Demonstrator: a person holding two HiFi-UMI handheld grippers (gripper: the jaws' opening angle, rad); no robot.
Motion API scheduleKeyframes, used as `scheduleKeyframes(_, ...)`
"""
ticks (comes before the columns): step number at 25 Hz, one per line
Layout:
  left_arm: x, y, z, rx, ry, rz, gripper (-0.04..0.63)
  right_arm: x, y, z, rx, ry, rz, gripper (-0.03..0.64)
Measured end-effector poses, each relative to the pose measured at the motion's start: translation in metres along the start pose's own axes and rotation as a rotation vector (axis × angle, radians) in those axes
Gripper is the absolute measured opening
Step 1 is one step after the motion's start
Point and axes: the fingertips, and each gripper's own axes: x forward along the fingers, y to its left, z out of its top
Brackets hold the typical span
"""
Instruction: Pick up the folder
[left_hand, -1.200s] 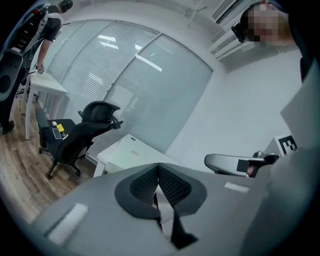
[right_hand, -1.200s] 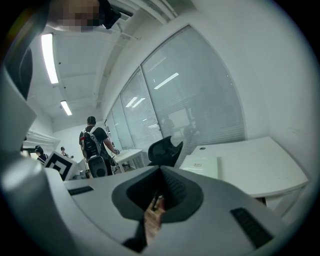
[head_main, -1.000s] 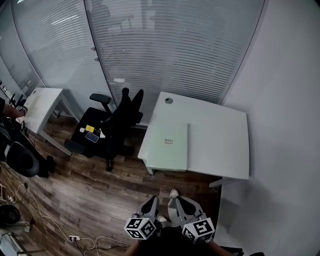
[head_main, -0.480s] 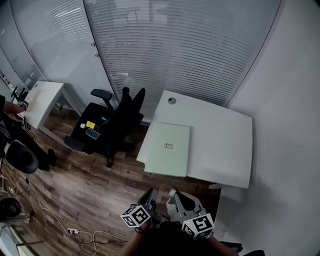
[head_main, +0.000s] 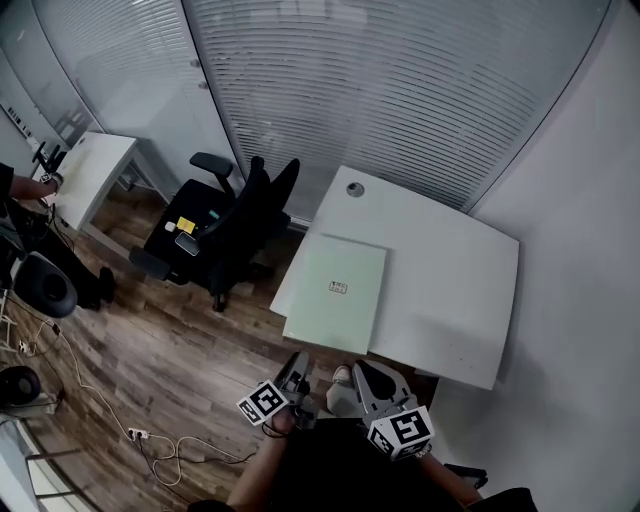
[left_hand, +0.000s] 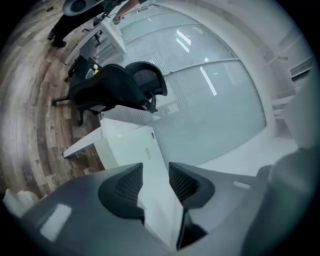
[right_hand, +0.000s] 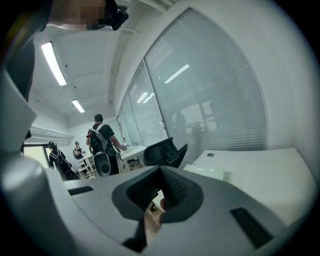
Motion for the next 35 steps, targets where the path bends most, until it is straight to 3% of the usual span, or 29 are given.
scheduleKeyframes(6, 0.016, 0.027, 0.005, -0.077, -0.084, 0.084, 0.254, 0.012, -0.021, 0.010, -0.015, 0.023, 0.035, 0.000)
scheduleKeyframes(10, 0.021, 0.051, 0.005, -0.134, -0.136, 0.135, 0.293, 0.024, -0.028, 0.009, -0.024, 0.043, 0.068, 0.000)
scheduleKeyframes(14, 0.034, 0.078, -0.001, -0.245, -0.168, 0.180, 0.318, 0.038, -0.034, 0.007, -0.037, 0.073, 0.106, 0.000)
scheduleKeyframes(18, 0.037, 0.089, -0.002, -0.314, -0.179, 0.168, 0.319, 0.043, -0.030, 0.002, -0.052, 0.083, 0.130, 0.000)
scheduleKeyframes(27, 0.066, 0.118, -0.020, -0.374, -0.151, 0.180, 0.365, 0.050, -0.045, -0.005, -0.024, 0.122, 0.109, 0.000)
scheduleKeyframes(35, 0.095, 0.113, -0.021, -0.370, -0.119, 0.055, 0.374, 0.051, -0.050, -0.016, -0.023, 0.150, 0.098, 0.000)
